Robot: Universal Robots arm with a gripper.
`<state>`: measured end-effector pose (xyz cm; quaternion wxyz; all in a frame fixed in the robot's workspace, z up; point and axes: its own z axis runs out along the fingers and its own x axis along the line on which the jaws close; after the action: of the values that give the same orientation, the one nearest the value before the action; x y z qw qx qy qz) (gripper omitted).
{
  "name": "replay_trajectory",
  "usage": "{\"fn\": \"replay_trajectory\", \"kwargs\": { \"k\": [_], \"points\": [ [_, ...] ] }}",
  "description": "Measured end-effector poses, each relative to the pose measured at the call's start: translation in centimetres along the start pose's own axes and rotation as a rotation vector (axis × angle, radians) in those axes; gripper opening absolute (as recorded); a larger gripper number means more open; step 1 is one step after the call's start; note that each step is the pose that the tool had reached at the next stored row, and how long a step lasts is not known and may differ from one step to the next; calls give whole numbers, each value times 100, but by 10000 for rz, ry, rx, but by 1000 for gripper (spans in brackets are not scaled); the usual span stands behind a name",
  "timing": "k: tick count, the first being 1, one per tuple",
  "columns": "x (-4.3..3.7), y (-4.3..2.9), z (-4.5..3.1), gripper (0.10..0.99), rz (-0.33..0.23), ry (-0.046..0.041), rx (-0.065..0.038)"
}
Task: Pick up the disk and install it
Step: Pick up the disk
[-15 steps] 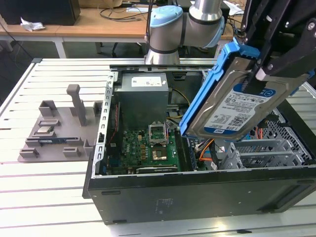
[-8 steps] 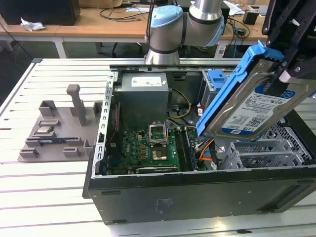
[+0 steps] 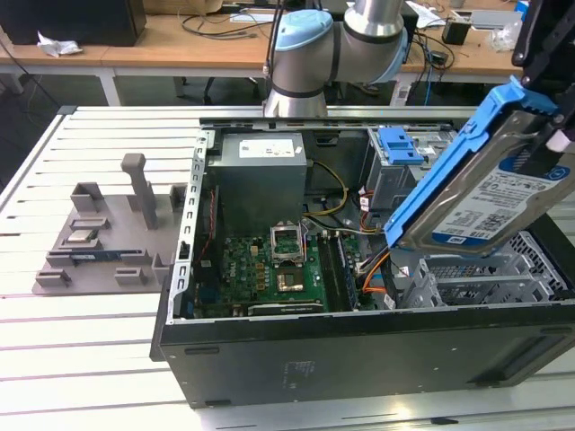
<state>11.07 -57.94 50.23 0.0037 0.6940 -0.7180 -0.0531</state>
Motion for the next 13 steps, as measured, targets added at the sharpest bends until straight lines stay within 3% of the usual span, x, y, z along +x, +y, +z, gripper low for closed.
{"fn": "replay_trajectory", "kwargs": {
  "k": [1, 7, 13],
  "points": [
    [-3, -99, -4, 365, 1, 0, -34],
    [-7, -436, -20, 365, 9, 6, -165],
    [-5, -469, -22, 365, 12, 6, -176]
  ]
}}
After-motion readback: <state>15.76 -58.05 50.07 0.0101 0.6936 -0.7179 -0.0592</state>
